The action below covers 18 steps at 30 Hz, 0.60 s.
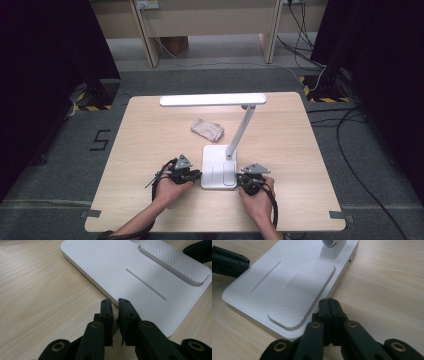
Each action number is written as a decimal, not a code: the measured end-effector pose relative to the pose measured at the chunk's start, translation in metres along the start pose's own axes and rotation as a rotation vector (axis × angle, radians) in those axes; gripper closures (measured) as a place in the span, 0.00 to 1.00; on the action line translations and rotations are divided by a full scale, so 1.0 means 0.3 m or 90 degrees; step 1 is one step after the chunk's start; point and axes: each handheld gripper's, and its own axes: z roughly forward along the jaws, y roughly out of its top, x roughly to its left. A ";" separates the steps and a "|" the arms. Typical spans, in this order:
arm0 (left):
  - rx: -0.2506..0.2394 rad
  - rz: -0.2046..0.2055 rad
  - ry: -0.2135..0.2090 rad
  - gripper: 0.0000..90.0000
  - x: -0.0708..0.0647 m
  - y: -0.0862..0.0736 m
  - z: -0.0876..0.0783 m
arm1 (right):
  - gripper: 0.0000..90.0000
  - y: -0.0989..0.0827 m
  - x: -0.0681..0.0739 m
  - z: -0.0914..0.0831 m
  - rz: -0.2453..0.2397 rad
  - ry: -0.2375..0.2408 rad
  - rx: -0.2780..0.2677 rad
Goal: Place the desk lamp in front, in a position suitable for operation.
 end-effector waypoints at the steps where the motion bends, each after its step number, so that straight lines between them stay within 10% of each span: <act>1: 0.000 -0.001 0.001 0.90 0.002 0.000 0.000 | 1.00 0.001 0.001 0.000 -0.003 0.001 0.000; 11: -0.029 -0.004 0.001 0.83 0.018 0.000 -0.022 | 0.80 0.006 -0.015 -0.017 -0.009 0.001 -0.024; 18: -0.062 -0.001 0.037 0.59 0.048 0.013 -0.075 | 0.64 0.000 -0.066 -0.056 0.005 0.004 -0.046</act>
